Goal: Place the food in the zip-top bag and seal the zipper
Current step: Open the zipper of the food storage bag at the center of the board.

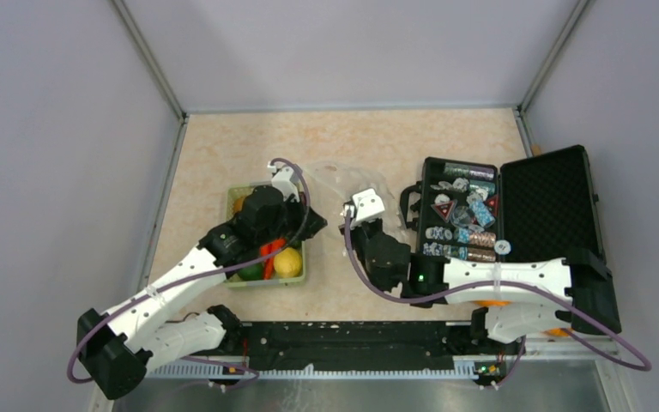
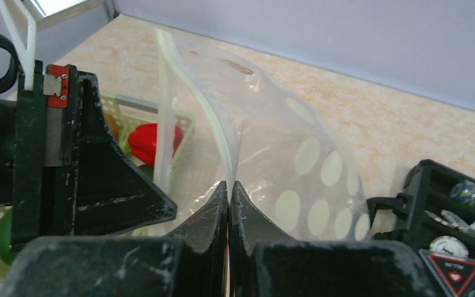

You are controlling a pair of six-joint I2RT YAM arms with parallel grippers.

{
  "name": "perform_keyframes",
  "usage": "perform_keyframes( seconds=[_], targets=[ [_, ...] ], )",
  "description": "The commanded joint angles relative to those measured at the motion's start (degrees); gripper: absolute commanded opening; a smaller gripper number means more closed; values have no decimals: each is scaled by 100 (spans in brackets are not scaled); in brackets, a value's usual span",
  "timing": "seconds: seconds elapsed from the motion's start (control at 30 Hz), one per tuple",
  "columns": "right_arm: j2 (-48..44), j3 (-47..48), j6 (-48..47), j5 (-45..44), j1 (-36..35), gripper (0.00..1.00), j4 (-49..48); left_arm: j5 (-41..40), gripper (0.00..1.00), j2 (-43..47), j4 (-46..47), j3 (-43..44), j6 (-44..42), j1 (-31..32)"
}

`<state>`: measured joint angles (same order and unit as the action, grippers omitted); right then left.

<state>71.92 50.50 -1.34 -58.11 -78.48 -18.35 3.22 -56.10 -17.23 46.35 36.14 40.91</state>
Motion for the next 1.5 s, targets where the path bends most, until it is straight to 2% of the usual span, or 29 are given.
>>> perform_keyframes(
  seconds=[0.0,0.13,0.2,0.37,0.53,0.73,0.87,0.97,1.07,1.13,1.17,1.23,1.3,1.33,1.4,1.47],
  targets=[
    [-146,-242,760,314,31,0,-190,462,0,-50,520,38,-104,-4],
    [-58,-364,1661,30,93,0,-91,427,0,-42,514,20,-106,-8],
    [-112,-392,1845,564,211,0,29,388,0,-33,517,-10,-114,-4],
    [-294,-565,2185,1275,571,0,129,198,0,-74,292,48,-90,-1],
    [-216,-321,1982,818,620,0,804,-425,0,-51,-135,59,-49,-12],
    [-64,78,2730,64,621,0,1780,-1298,0,-138,-785,167,27,-6],
    [-293,-68,2625,87,598,0,1372,-1830,0,-188,-1207,289,83,-12],
    [-346,-108,1987,357,542,0,966,-1746,0,-131,-1092,279,2,-10],
    [-182,118,1357,-350,194,0,864,-1696,0,-231,-1093,389,-17,-14],
    [-30,250,483,-1081,-79,0,408,-1562,0,-300,-986,441,-10,-18],
    [30,350,3,-1324,-172,0,92,-1339,0,-311,-820,448,-67,-14],
    [184,569,-363,-1594,-225,0,64,-251,0,-301,-322,486,-203,-13],
    [239,651,-282,-1822,-225,0,149,654,0,-274,308,482,-189,-11],
    [240,599,-316,-1843,-196,0,43,859,0,-275,520,477,-153,-10],
    [223,581,-24,-1836,-88,0,285,773,0,-294,558,497,-105,-12],
    [229,785,1430,-1504,118,0,1553,345,0,-317,290,467,-131,-11]
  ],
)
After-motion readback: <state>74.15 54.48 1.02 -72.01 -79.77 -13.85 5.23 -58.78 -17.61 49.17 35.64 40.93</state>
